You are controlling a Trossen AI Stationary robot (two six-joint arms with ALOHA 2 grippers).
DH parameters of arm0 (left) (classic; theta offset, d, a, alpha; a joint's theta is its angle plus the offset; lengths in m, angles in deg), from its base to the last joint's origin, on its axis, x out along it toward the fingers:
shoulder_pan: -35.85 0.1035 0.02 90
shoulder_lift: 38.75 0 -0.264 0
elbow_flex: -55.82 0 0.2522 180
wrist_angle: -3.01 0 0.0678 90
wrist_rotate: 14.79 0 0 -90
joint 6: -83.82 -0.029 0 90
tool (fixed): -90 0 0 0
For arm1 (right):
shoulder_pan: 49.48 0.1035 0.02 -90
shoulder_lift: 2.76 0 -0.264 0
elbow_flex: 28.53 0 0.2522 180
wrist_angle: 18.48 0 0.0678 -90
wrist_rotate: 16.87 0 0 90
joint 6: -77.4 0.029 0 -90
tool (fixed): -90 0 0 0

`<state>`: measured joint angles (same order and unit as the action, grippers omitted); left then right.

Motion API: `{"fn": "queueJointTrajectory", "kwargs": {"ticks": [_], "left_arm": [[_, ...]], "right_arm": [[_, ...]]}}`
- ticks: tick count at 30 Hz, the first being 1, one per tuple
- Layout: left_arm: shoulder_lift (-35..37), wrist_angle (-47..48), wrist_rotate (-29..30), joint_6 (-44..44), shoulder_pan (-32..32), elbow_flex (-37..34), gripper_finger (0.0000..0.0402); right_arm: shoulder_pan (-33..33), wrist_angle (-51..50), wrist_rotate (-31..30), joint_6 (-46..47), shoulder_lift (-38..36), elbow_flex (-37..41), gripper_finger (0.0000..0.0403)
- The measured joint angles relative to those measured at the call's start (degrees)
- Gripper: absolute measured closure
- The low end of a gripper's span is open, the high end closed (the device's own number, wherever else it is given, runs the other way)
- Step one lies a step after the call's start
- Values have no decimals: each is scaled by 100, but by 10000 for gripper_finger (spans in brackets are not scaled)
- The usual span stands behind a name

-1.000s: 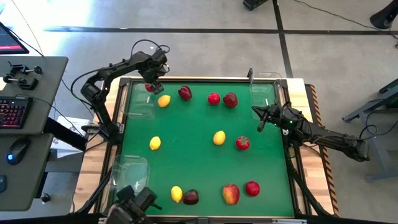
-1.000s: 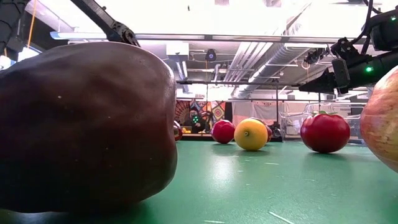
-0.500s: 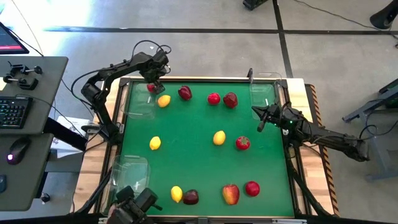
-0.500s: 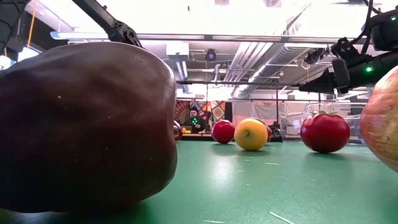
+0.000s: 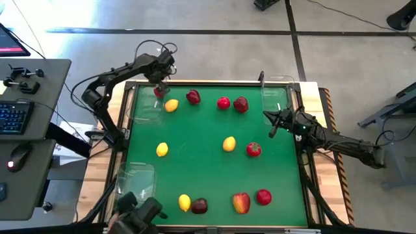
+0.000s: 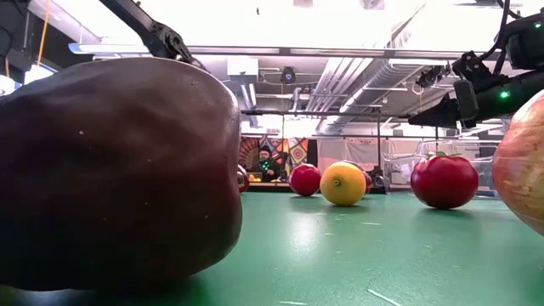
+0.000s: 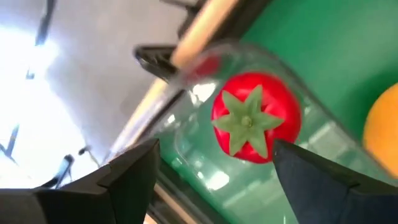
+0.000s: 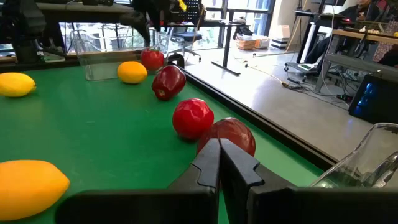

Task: Sort produce into baskets
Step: Put the lemon into the bottom bin

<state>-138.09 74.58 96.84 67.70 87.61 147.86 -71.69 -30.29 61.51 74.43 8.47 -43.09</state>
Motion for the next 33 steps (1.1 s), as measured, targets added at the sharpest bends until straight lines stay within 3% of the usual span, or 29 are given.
{"fn": "queueJointTrajectory", "kwargs": {"ticks": [9,14,20,25,30,33], "left_arm": [[1134,-1037,-1501,219,-71,-313,159],[1981,-2012,-1587,348,-421,-1117,189],[3051,-3078,-1747,226,-1240,-1994,222],[3760,-4033,-2260,72,-2043,-2693,242],[4074,-4262,-2720,-225,-2826,-3096,255],[4047,-4292,-2733,98,-3168,-3226,257]], "right_arm": [[1,0,0,-1,0,0,402],[1,0,0,1,0,0,402],[0,-1,0,0,-1,-1,402],[0,-1,0,0,-1,-1,402],[0,0,0,-1,0,-1,402],[0,0,0,0,-1,-1,402]]}}
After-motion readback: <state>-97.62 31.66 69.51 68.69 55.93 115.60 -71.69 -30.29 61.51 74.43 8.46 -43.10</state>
